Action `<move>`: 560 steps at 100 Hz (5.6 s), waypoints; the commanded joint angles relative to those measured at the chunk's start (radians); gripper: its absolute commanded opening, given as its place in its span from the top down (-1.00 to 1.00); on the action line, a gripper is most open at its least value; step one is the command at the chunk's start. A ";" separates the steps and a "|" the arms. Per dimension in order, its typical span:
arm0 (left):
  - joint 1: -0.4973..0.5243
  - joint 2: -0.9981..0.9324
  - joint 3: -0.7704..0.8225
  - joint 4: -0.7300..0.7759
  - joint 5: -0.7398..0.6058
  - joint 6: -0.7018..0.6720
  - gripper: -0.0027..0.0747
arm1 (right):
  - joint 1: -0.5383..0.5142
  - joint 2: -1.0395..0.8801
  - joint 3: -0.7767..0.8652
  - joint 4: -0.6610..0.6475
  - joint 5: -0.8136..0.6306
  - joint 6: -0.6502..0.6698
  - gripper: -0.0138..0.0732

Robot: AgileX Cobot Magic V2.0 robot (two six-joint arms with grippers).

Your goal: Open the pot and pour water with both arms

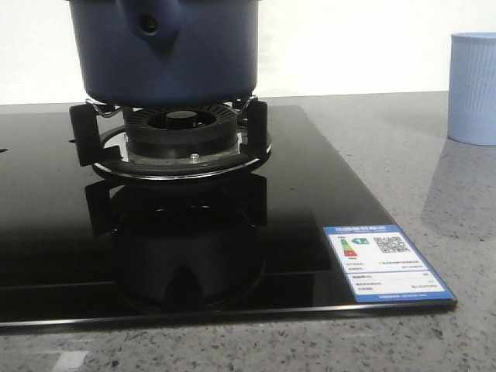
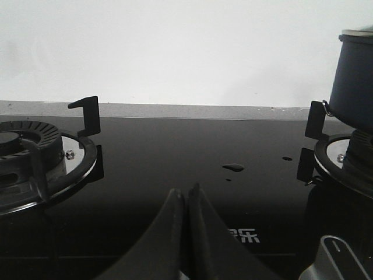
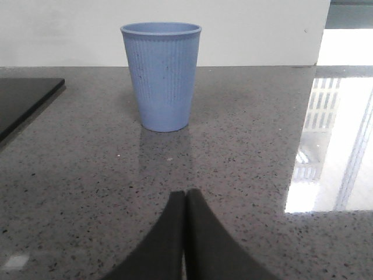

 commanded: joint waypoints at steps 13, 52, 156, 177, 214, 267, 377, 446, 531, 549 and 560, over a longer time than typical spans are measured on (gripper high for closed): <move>-0.008 -0.028 0.010 0.000 -0.076 -0.008 0.98 | -0.009 -0.019 0.023 -0.010 -0.073 -0.015 0.85; -0.008 -0.028 0.010 0.000 -0.076 -0.008 0.98 | -0.009 -0.019 0.023 -0.010 -0.073 -0.015 0.85; -0.008 -0.028 0.010 -0.068 -0.104 -0.008 0.98 | -0.009 -0.019 0.023 0.185 -0.093 -0.015 0.84; -0.008 -0.028 0.010 -0.337 -0.102 -0.008 0.98 | -0.009 -0.019 0.023 0.410 -0.104 -0.015 0.84; -0.008 -0.023 -0.124 -0.580 -0.007 0.022 0.98 | -0.009 -0.013 -0.119 0.578 -0.032 -0.015 0.84; -0.074 0.429 -0.759 -0.545 0.358 0.403 0.98 | 0.056 0.462 -0.640 0.532 0.237 -0.304 0.84; -0.566 1.086 -0.883 -0.581 -0.182 0.482 -0.41 | 0.090 0.608 -0.699 0.539 0.284 -0.360 -0.43; -0.566 1.399 -1.133 -0.558 -0.173 0.482 -0.46 | 0.090 0.608 -0.699 0.539 0.282 -0.360 -0.43; -0.566 1.391 -1.139 -0.558 -0.182 0.482 0.01 | 0.090 0.608 -0.697 0.469 0.271 -0.360 -0.43; -0.551 1.301 -1.139 -0.517 -0.182 0.482 0.01 | 0.090 0.608 -0.674 0.378 0.243 -0.360 -0.43; -0.512 1.238 -1.139 -0.514 -0.182 0.482 0.01 | 0.090 0.609 -0.628 0.378 0.168 -0.356 -0.43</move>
